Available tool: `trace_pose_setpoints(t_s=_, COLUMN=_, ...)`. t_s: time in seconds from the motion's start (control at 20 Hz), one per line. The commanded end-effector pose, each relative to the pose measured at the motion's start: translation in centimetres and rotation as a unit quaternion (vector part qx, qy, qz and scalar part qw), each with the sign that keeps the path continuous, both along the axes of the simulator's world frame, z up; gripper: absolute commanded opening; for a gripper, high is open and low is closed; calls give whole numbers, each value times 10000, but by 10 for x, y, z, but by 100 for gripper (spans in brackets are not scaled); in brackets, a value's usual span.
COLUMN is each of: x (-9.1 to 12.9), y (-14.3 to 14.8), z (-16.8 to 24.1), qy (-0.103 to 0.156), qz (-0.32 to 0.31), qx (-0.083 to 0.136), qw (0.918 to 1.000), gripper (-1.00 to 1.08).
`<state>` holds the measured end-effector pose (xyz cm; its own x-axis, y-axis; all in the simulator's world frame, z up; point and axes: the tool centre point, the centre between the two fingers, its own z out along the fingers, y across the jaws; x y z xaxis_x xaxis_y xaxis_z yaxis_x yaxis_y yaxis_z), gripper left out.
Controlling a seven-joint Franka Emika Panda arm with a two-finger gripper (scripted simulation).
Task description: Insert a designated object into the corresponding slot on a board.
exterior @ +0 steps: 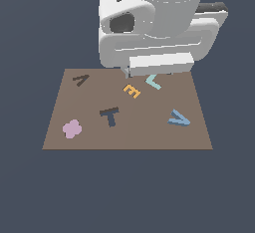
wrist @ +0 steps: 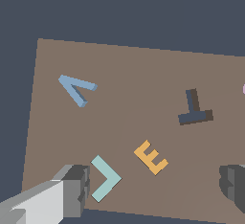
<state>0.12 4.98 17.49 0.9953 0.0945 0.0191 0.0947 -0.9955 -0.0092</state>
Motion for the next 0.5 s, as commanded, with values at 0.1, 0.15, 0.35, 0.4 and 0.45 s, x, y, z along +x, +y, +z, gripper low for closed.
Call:
trace_pose_setpoints(t_s=0.1, x=0, y=0, z=0, qy=0, qz=16, qx=0, qw=10000, gripper=100)
trace_pose_setpoints(t_s=0.15, x=1, y=0, z=-1, qy=0, qz=36, qx=0, qw=10000, gripper=100)
trace_pose_setpoints(t_s=0.35, x=4, y=3, z=-5, qy=2, qz=196, qx=-2, qw=9998, gripper=100)
trace_pose_setpoints(t_s=0.4, x=6, y=4, z=-7, qy=3, qz=257, qx=-3, qw=9997, gripper=100)
trace_pose_setpoints(t_s=0.45, x=7, y=5, z=-8, qy=3, qz=326, qx=-4, qw=9995, gripper=100)
